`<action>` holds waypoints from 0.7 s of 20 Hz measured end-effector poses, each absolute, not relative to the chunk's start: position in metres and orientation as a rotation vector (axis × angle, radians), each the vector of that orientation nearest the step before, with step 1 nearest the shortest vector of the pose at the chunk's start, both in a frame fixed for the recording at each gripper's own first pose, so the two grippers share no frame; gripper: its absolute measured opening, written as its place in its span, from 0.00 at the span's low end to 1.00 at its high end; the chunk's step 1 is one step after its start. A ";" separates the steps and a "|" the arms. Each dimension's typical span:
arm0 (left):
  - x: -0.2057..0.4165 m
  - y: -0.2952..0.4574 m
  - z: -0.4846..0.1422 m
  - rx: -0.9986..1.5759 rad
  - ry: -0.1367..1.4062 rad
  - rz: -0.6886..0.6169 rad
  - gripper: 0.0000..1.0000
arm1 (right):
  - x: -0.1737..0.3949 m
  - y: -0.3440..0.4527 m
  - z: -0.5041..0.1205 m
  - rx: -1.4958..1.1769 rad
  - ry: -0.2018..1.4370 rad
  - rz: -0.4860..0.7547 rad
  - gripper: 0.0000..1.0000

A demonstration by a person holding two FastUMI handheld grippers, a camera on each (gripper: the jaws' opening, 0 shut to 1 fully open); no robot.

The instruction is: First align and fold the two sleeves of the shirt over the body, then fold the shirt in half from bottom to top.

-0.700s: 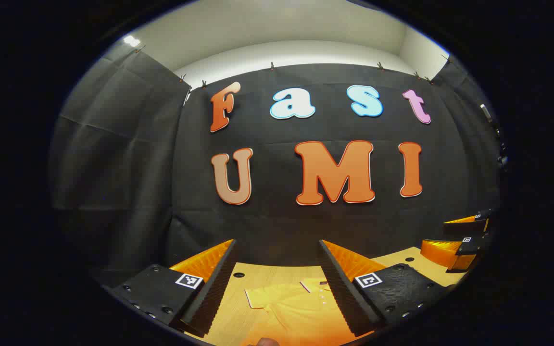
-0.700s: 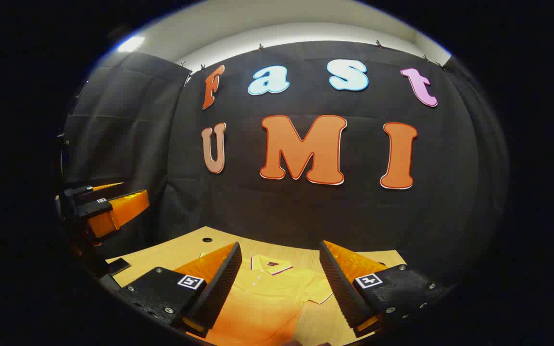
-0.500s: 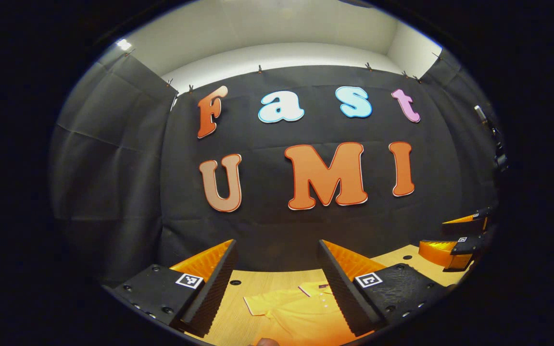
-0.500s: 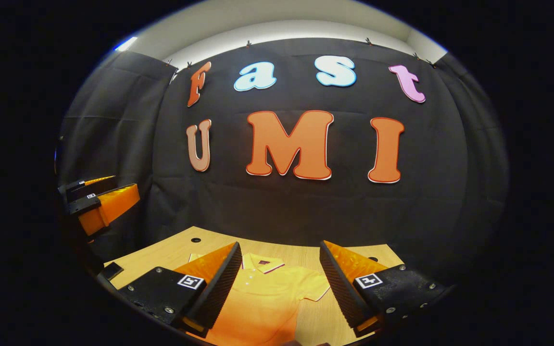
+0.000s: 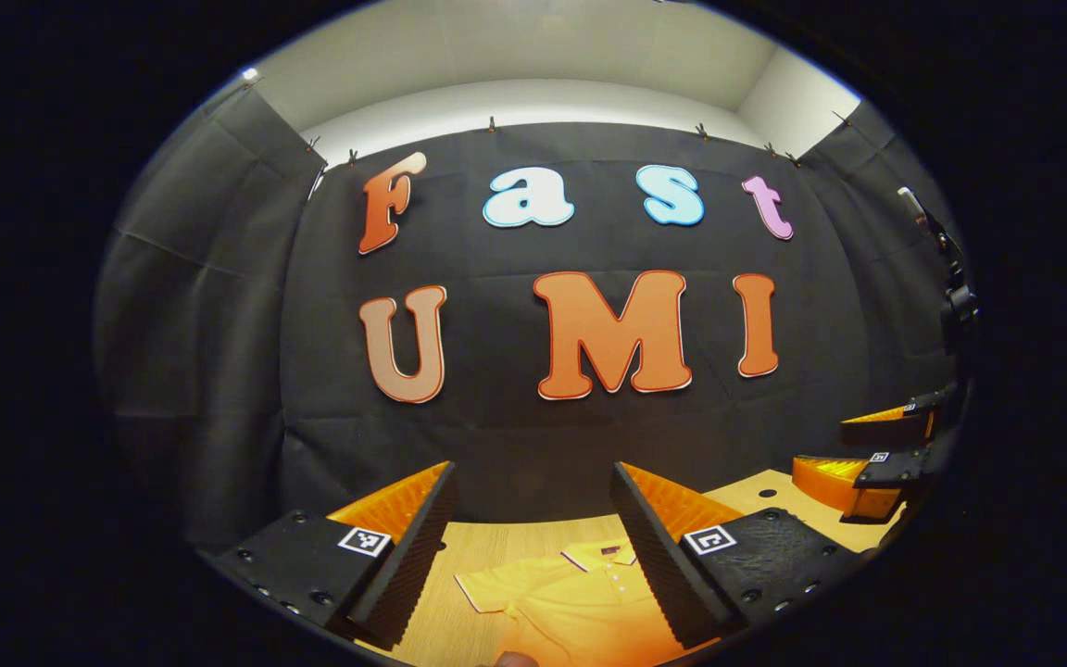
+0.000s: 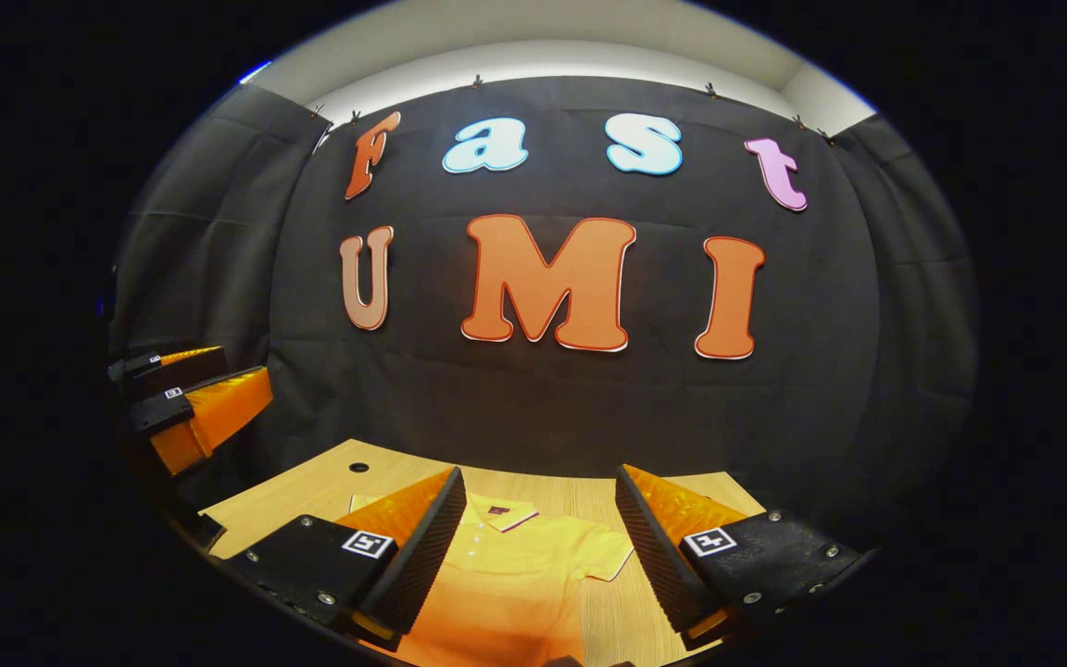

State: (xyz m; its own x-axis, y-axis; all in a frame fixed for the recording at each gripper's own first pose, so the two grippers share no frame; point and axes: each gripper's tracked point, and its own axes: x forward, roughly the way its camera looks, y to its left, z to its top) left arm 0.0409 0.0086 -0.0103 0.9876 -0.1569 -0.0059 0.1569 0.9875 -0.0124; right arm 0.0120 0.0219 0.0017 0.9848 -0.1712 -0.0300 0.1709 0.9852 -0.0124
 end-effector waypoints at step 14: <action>0.046 0.022 -0.003 0.005 -0.023 -0.152 0.99 | 0.044 -0.021 -0.044 0.022 0.159 -0.263 0.98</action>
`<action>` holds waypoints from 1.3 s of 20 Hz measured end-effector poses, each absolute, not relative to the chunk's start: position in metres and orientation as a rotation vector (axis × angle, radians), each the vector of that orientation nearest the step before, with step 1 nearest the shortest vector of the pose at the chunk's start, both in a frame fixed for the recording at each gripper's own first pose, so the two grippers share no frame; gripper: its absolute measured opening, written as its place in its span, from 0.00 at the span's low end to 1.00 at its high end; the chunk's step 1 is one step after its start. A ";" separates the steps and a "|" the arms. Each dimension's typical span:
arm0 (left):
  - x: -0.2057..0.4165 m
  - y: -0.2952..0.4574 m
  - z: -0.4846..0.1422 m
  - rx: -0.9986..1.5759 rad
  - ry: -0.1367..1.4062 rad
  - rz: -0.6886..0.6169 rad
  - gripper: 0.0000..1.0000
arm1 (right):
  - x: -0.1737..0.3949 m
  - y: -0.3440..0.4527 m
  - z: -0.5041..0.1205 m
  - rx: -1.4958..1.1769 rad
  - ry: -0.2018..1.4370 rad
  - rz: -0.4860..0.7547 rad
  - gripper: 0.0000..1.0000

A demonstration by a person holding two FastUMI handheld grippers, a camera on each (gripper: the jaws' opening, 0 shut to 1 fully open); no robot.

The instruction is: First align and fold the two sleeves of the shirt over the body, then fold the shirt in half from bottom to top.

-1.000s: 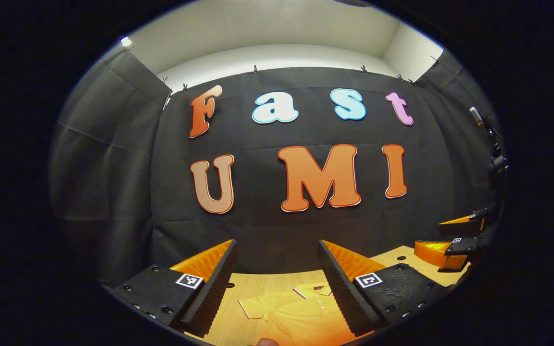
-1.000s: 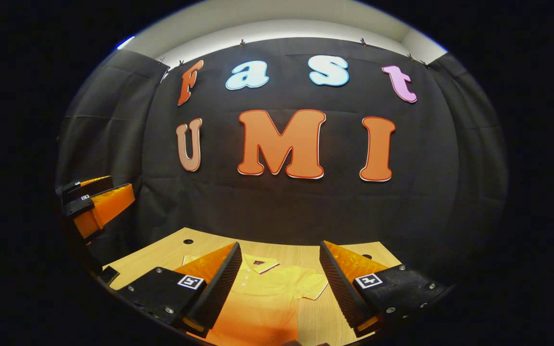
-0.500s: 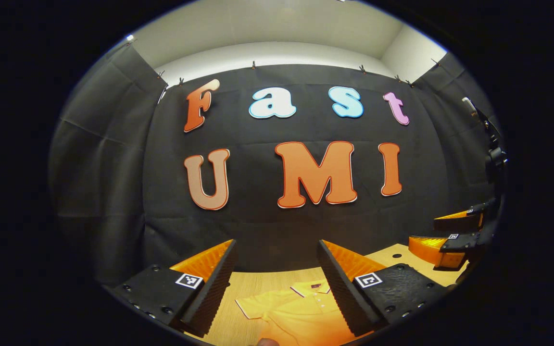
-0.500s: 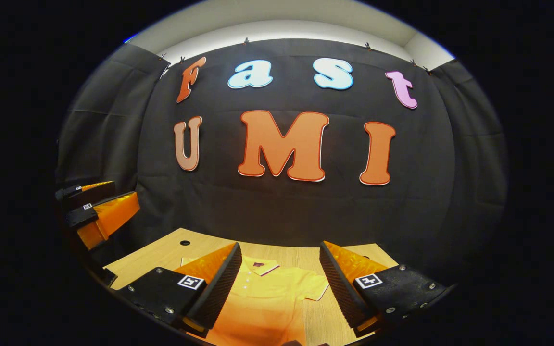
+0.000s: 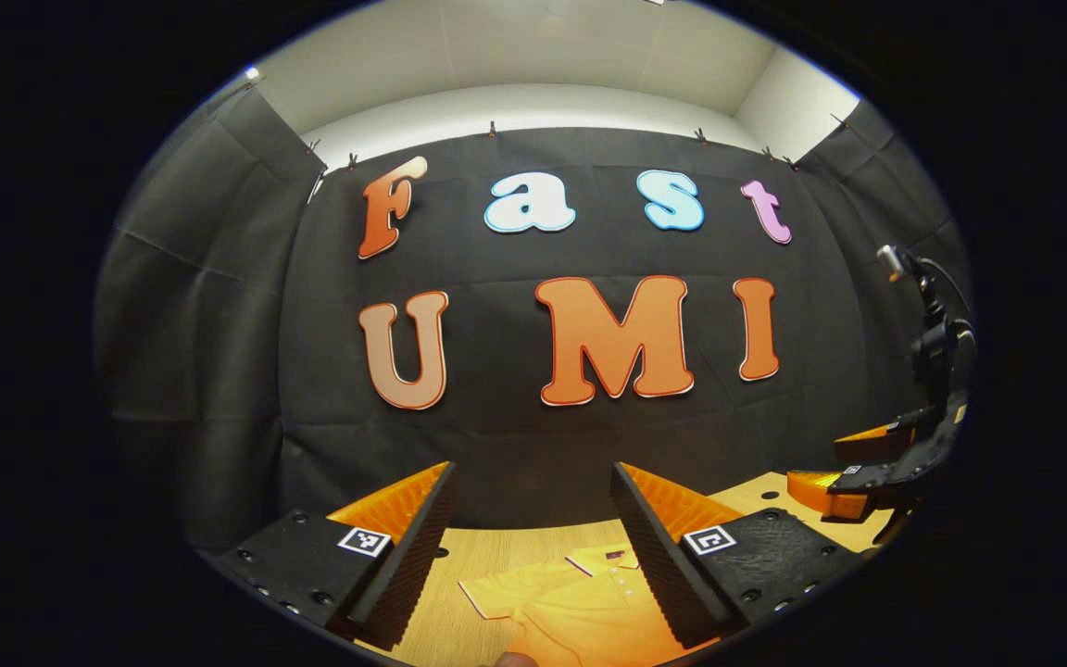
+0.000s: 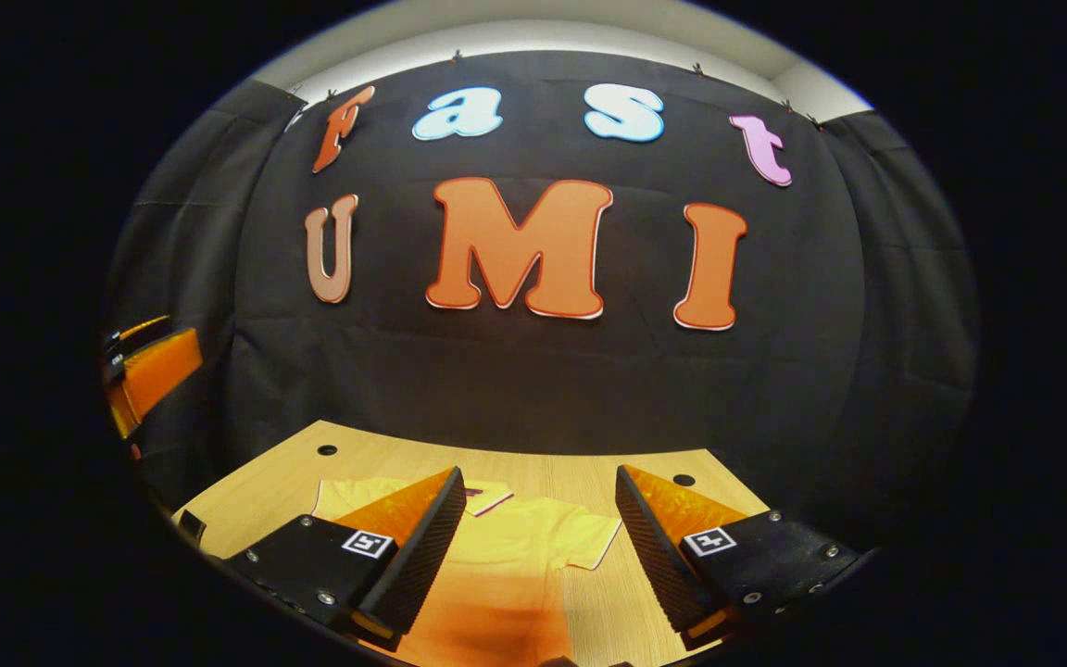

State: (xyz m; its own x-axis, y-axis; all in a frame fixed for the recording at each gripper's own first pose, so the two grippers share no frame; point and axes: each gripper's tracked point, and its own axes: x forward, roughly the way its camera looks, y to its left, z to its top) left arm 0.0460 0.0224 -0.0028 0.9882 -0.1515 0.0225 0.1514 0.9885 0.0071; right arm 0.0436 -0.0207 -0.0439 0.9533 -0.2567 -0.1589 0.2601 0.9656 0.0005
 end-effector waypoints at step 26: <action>0.044 0.074 -0.048 0.064 0.139 0.102 0.99 | 0.176 -0.155 -0.307 0.274 1.080 -0.347 0.91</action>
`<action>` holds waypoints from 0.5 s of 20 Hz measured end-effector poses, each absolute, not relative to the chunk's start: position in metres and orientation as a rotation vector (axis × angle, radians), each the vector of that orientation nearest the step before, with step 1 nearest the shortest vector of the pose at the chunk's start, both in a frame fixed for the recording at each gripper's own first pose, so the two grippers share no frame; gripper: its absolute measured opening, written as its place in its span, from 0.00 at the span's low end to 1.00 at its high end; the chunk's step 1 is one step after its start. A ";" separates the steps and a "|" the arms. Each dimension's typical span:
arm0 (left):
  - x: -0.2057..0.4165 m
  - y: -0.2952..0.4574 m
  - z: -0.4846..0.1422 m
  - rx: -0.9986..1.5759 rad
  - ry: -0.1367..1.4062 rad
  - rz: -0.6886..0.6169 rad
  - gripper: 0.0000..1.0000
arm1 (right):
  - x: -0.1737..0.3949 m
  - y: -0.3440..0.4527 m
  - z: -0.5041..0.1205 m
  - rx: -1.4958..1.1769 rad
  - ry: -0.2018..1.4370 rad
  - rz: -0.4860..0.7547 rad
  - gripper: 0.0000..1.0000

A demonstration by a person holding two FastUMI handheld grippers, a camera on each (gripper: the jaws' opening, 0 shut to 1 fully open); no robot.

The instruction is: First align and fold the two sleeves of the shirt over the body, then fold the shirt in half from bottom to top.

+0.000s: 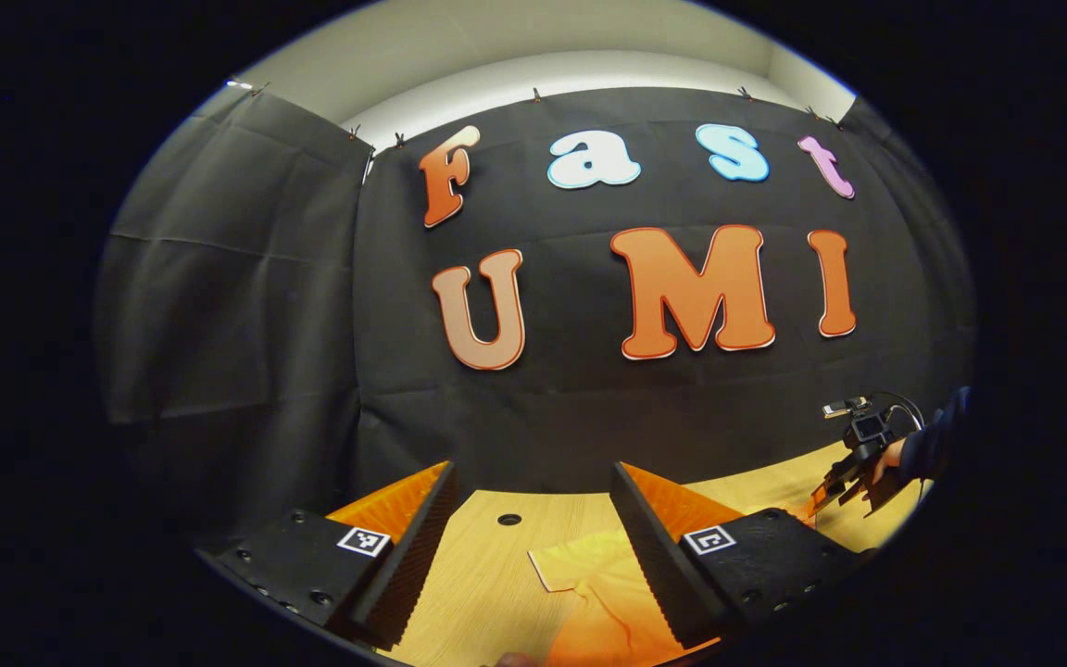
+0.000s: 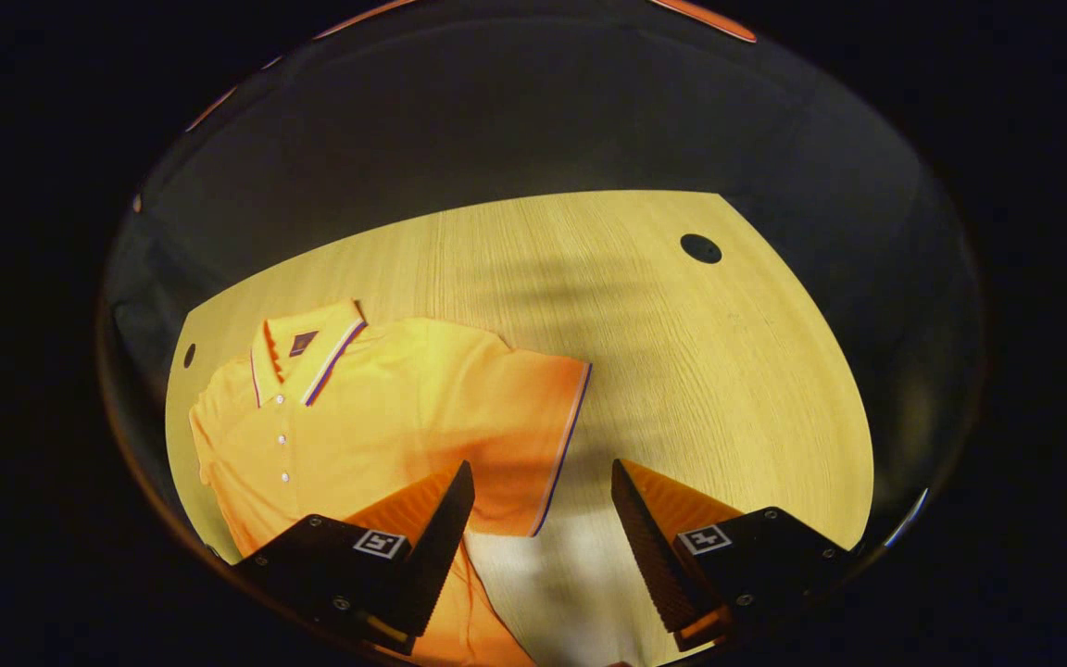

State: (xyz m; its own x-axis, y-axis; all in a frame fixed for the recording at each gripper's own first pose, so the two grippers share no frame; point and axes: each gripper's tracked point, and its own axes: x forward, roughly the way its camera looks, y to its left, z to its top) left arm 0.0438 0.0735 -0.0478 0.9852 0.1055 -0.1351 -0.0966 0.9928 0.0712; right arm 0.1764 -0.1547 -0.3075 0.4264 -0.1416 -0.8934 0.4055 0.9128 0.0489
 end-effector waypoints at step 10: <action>0.027 0.070 -0.066 0.121 0.230 0.164 1.00 | 0.182 -0.143 -0.361 0.321 1.311 -0.318 0.81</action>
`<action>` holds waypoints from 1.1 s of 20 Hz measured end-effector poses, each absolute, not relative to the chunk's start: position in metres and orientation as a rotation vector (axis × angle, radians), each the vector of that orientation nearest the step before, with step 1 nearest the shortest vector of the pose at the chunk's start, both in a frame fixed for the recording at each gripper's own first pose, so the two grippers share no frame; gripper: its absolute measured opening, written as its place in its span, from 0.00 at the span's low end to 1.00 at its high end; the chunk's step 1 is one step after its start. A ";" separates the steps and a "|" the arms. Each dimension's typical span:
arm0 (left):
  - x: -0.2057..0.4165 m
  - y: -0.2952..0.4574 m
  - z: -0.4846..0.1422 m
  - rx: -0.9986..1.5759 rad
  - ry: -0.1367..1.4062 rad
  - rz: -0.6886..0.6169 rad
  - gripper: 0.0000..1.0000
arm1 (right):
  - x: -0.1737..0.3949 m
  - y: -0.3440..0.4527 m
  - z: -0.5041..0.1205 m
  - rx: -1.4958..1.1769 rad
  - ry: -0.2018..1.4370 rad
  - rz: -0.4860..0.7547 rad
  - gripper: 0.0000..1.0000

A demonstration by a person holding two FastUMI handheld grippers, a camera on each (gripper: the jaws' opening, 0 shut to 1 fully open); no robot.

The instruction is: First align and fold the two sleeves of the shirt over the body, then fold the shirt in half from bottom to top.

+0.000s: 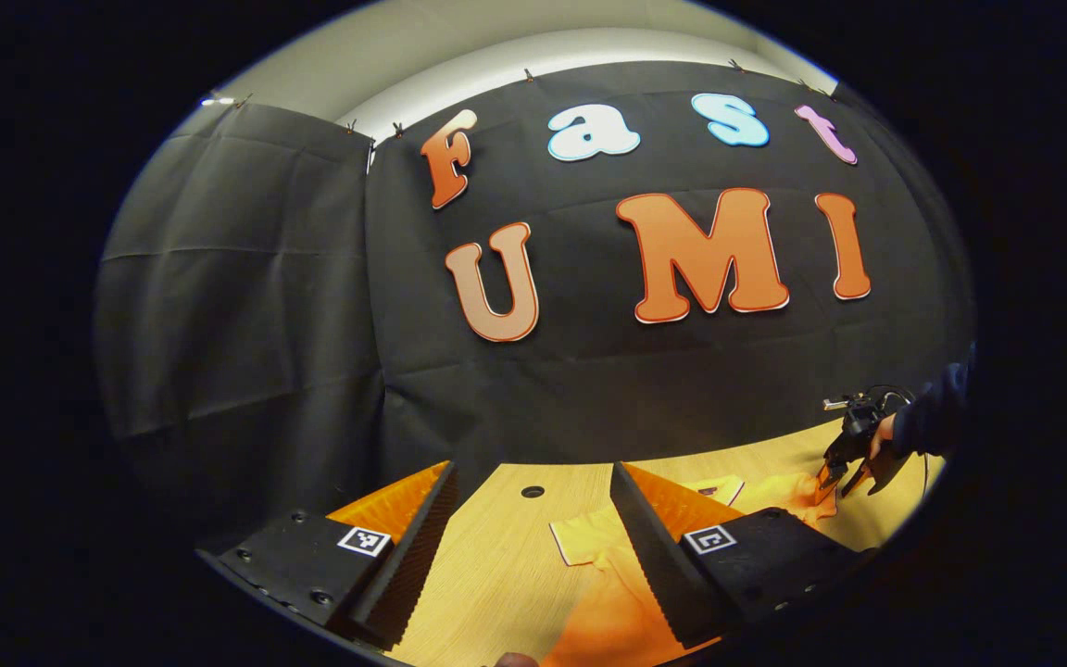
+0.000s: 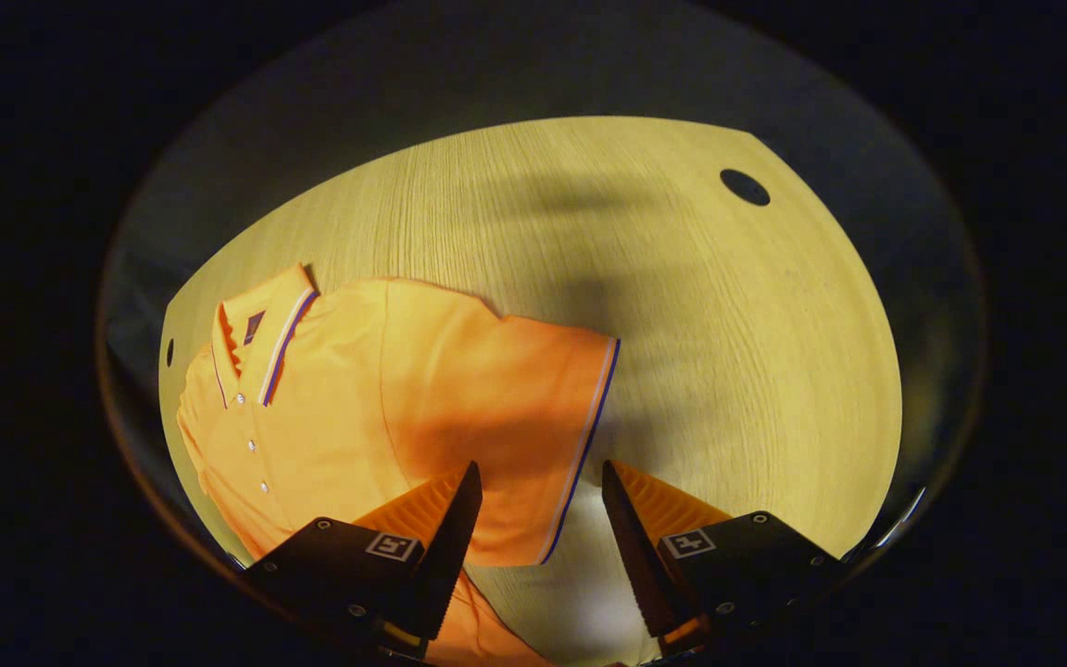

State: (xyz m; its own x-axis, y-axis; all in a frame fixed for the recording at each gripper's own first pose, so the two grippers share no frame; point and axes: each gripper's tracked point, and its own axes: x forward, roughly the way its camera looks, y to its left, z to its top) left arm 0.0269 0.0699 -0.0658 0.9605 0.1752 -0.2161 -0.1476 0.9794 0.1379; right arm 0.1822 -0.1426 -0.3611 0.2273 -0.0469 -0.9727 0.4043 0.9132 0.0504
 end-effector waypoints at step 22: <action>0.024 0.099 -0.080 0.126 0.276 0.230 0.99 | 0.248 -0.043 -0.257 0.315 0.998 -0.020 0.05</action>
State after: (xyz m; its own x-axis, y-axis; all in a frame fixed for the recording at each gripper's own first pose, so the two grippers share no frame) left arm 0.0236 0.0989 -0.0803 0.9361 0.2416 -0.2555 -0.2073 0.9661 0.1542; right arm 0.2484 -0.0426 -0.2570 0.5454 0.1267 -0.8285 0.1603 0.9545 0.2514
